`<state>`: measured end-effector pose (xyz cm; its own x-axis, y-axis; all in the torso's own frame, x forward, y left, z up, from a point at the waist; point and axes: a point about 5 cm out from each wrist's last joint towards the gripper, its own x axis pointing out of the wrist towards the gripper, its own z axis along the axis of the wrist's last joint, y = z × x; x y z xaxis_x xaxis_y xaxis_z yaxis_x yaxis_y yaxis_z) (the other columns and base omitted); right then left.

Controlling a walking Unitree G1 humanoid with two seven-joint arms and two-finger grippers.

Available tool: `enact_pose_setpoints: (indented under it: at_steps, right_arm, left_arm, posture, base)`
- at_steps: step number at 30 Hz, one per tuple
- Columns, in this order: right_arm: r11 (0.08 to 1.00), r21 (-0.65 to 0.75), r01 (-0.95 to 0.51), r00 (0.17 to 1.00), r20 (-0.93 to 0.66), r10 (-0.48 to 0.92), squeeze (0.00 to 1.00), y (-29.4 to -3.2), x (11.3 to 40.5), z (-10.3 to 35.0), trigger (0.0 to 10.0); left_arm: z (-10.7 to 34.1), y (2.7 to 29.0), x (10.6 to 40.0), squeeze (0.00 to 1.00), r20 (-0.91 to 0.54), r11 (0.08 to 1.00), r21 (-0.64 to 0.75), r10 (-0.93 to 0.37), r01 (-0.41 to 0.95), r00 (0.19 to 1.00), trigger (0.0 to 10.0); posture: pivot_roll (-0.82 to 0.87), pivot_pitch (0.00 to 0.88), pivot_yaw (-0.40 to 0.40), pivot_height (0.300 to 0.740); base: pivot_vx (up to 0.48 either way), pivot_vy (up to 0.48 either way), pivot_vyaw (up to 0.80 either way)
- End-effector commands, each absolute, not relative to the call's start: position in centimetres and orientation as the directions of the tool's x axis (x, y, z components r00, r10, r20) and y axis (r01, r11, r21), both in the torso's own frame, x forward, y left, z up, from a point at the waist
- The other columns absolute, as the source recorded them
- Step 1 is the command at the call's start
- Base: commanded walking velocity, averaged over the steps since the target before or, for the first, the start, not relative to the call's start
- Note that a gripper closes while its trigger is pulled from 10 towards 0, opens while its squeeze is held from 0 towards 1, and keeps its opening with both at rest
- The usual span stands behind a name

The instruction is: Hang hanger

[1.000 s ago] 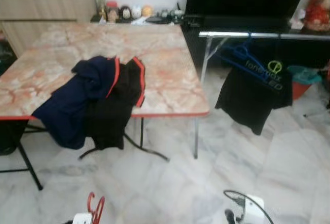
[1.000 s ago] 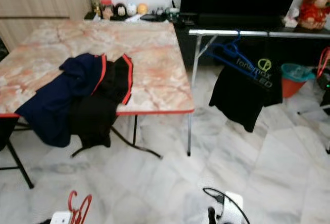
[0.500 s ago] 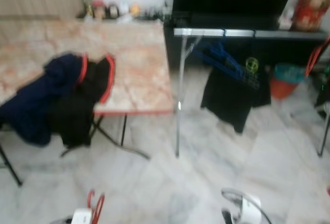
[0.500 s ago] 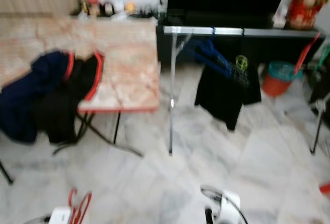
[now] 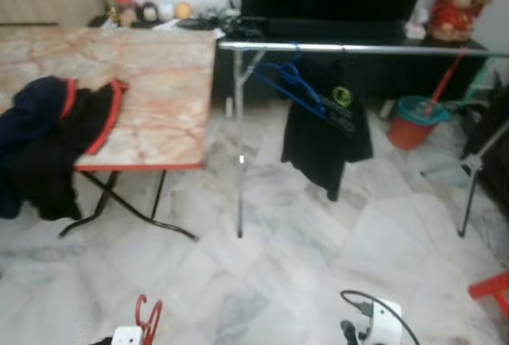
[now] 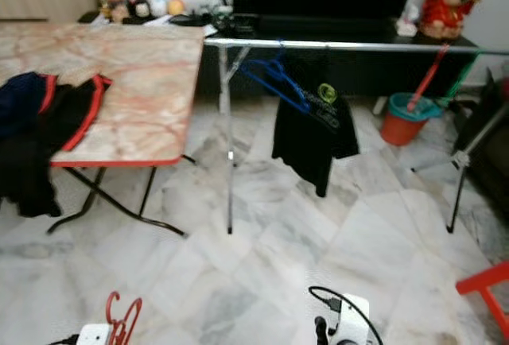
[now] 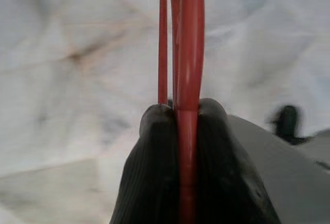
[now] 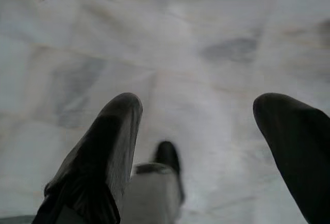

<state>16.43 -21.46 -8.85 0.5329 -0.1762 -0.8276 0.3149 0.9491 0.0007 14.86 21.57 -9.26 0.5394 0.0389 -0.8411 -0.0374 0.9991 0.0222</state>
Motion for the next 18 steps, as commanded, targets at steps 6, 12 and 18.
enact_pose_setpoints:
  at_steps: [6,12,18]
  right_arm:
    - [0.952,0.007,0.307,0.553,-0.815,-0.172,0.0,-21.15,17.17,-8.57,10.0]
    - [0.954,0.005,0.301,0.556,-0.813,-0.171,0.0,-21.21,17.31,-8.49,10.0]
    - [0.956,0.001,0.293,0.554,-0.815,-0.169,0.0,-21.14,17.24,-8.54,10.0]
  left_arm:
    - [-9.24,22.0,14.67,0.0,-0.843,0.999,0.038,0.05,-0.033,0.536,10.0]
    - [-9.29,21.71,14.71,0.0,-0.843,0.999,0.033,0.046,-0.034,0.536,10.0]
    - [-9.33,21.43,14.66,0.0,-0.839,0.999,0.009,0.033,-0.046,0.543,10.0]
  posture:
    - [0.03,0.0,-0.028,0.74]
    - [0.03,0.0,-0.033,0.74]
    - [0.03,0.0,-0.038,0.74]
  base:
    - [0.0,-0.48,0.0]
    - [0.0,-0.48,0.0]
    - [0.0,-0.144,0.0]
